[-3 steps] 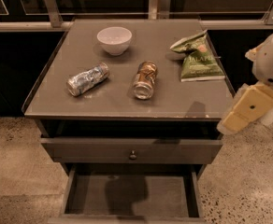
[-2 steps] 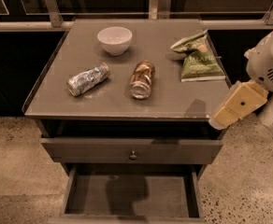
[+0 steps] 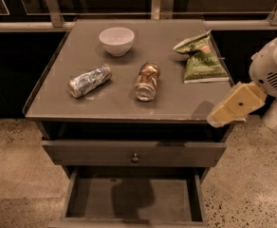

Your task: Place orange can into middle drawer

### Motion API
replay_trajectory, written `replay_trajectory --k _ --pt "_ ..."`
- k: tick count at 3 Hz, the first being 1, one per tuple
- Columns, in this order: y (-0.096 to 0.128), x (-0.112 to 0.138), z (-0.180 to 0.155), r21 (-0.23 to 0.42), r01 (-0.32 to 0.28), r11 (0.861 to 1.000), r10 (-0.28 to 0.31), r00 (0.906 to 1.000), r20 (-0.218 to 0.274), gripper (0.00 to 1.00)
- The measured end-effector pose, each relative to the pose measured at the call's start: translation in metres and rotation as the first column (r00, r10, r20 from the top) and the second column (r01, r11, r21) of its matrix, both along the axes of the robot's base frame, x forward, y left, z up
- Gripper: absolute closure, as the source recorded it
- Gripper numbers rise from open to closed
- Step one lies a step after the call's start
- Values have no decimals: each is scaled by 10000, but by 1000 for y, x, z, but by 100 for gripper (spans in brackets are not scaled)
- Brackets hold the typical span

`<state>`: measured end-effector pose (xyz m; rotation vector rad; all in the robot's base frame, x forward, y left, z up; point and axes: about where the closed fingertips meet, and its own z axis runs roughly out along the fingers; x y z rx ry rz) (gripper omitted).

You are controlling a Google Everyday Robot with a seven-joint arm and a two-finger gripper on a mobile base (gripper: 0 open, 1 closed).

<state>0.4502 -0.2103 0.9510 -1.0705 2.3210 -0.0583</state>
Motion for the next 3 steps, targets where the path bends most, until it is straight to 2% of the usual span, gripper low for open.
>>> replay_trajectory --k 1,2,3 --pt "0 44 -14 955 1393 9856 -1461 9869 685 0" --pt "0 97 -14 1507 2283 9618 -2457 9632 1089 0" --pt "1 99 -12 1901 2837 9399 -3046 9481 908 0"
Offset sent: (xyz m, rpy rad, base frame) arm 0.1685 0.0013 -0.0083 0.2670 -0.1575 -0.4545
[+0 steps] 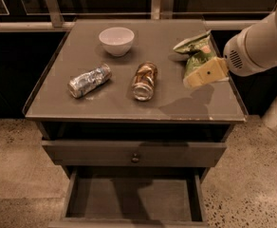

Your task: Place orange can into middle drawer

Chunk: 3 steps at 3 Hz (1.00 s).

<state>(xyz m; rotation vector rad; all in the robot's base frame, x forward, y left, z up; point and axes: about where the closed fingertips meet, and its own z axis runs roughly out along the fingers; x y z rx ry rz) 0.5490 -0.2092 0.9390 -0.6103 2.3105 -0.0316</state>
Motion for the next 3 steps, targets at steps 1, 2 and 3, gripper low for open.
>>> replay_trajectory --k 1,2,3 --pt "-1 -2 1 -75 -28 10000 29 10000 71 0" --pt "9 6 -8 1282 488 9905 -443 9983 -375 0" --pt "33 27 -16 2944 791 9524 -505 9933 -1037 0"
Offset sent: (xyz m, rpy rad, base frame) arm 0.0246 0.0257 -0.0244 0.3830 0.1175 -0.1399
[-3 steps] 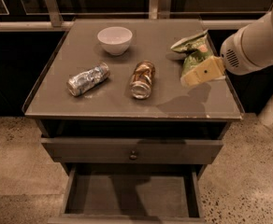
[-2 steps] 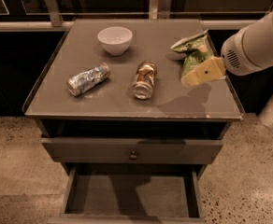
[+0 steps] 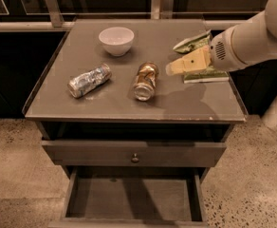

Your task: Place orange can into middle drawer

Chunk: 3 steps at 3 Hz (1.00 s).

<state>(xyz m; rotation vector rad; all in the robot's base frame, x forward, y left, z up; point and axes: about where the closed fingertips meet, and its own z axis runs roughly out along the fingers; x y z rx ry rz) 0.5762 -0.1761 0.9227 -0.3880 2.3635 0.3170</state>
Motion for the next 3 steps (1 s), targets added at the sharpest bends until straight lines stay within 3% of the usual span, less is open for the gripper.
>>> replay_trajectory --k 1,3 --pt "29 23 -3 1258 -89 9920 149 9988 -465 0" --pt "19 24 -9 1370 396 9898 -362 9990 -273 0"
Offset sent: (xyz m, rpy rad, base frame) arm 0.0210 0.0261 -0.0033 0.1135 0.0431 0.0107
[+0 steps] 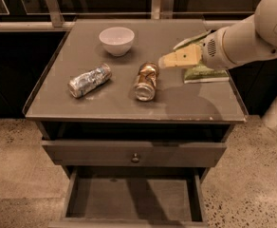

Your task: Place orange can into middle drawer

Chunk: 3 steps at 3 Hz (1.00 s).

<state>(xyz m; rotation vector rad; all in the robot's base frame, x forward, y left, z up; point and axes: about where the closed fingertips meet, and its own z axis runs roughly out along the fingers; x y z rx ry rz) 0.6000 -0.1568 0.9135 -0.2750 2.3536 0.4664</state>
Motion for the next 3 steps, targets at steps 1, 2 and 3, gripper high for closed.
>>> replay_trajectory --k 1,2,3 --pt "30 8 -13 313 -647 9974 647 9979 -7 0" --pt "59 17 -22 734 -1206 9900 1217 9925 -110 0" --pt "84 25 -28 918 -1574 9833 1596 9870 -166 0"
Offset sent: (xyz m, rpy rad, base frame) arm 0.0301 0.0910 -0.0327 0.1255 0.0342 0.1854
